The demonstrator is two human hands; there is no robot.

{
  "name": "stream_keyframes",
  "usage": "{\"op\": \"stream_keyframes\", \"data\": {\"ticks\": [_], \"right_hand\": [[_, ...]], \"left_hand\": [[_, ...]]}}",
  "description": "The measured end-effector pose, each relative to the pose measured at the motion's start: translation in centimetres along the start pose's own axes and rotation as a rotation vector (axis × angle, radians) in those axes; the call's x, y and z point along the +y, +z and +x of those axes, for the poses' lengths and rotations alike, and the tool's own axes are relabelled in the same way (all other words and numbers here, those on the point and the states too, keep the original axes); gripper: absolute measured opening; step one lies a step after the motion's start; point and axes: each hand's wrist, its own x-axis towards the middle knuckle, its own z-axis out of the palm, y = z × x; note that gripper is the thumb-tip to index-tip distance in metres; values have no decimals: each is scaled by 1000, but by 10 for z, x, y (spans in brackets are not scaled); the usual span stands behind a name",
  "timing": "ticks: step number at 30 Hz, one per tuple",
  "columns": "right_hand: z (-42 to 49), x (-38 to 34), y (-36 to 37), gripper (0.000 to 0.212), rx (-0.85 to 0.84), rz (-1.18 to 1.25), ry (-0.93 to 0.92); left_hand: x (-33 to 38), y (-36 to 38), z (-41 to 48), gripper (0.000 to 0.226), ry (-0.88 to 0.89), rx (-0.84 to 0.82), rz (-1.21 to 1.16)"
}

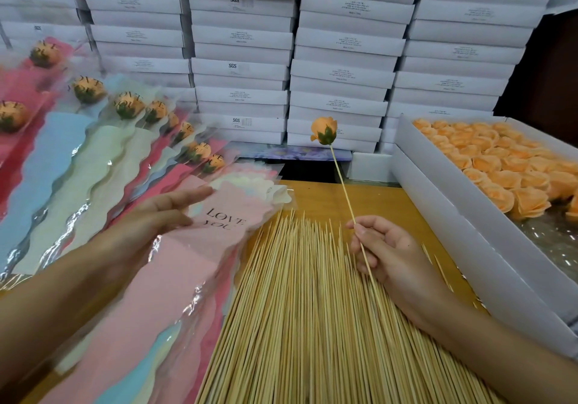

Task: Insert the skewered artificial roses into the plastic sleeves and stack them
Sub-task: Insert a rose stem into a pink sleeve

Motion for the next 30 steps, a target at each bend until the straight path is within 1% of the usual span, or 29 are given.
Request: {"op": "stream_keyframes", "data": {"ticks": [3, 5, 10, 13, 15, 17, 19, 21, 23, 27, 30], "right_hand": [[1, 1, -1, 15, 19, 40, -11], [2, 2, -2, 14, 49, 50, -25], [5, 5, -4, 12, 122, 52, -51], [6, 5, -5, 11, 177, 68, -54], [6, 5, -6, 12, 198, 83, -45], [6, 4, -6, 13, 210, 72, -28], [5, 4, -7, 14, 213, 52, -15], [5, 4, -7, 15, 210, 38, -12], [5, 4, -6, 14, 210, 31, -12], [6, 4, -5, 14, 224, 28, -12], [6, 3, -4, 14, 227, 28, -18]], "left_hand": [[10, 15, -7, 54, 132, -61, 60], [15, 27, -12, 55, 179, -85, 32], [13, 55, -28, 56, 110, -288, -133], [2, 68, -32, 54, 82, -340, -92], [-6, 72, -33, 51, 51, -324, -53], [-11, 75, -34, 42, 39, -274, -6], [-13, 76, -33, 27, 91, -188, 73], [-14, 76, -32, 15, 129, -91, 100], [-15, 75, -29, 6, 154, -44, 132], [-17, 75, -23, 21, 211, -73, 166], [-19, 76, -20, 15, 234, -156, 178]]}}
